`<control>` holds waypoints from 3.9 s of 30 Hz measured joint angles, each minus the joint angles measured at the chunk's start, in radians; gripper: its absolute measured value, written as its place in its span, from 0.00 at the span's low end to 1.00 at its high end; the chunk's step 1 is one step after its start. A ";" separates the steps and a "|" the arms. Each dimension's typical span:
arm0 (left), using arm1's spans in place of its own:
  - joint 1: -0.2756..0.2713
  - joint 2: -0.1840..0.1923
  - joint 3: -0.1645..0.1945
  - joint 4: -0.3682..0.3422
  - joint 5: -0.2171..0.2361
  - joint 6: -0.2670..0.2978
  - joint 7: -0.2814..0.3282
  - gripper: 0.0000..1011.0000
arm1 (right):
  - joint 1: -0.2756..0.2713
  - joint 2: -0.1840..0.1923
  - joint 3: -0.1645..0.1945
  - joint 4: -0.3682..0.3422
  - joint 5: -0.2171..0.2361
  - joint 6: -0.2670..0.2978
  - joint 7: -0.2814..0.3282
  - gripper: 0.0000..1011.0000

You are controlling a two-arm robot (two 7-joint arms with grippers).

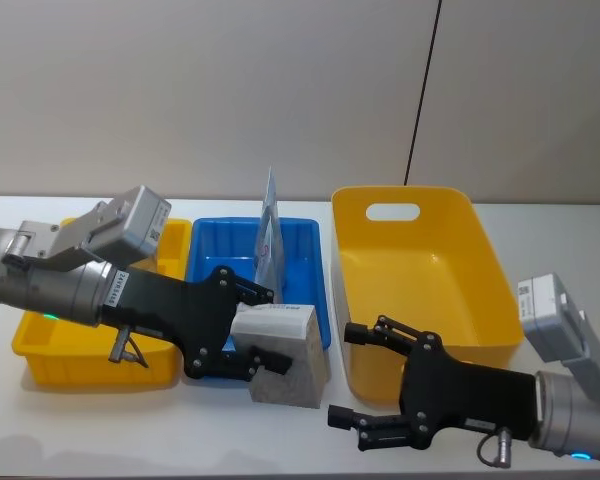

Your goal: Bimanual collaborative sorting of washing and personal care products

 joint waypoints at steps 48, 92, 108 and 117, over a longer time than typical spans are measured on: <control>0.000 0.000 0.000 0.000 0.000 0.000 0.000 0.41 | 0.114 -0.067 -0.120 0.087 -0.025 0.084 -0.069 0.99; 0.000 0.000 0.000 0.000 0.000 0.000 0.000 0.41 | 0.143 -0.080 -0.162 0.105 -0.042 0.114 -0.100 0.39; 0.000 0.000 0.000 0.000 0.000 0.000 0.000 0.86 | 0.144 -0.080 -0.164 0.106 -0.043 0.115 -0.102 0.37; 0.009 0.011 -0.005 -0.015 -0.002 0.004 0.019 0.99 | 0.128 -0.078 -0.158 0.097 -0.034 0.104 -0.119 0.37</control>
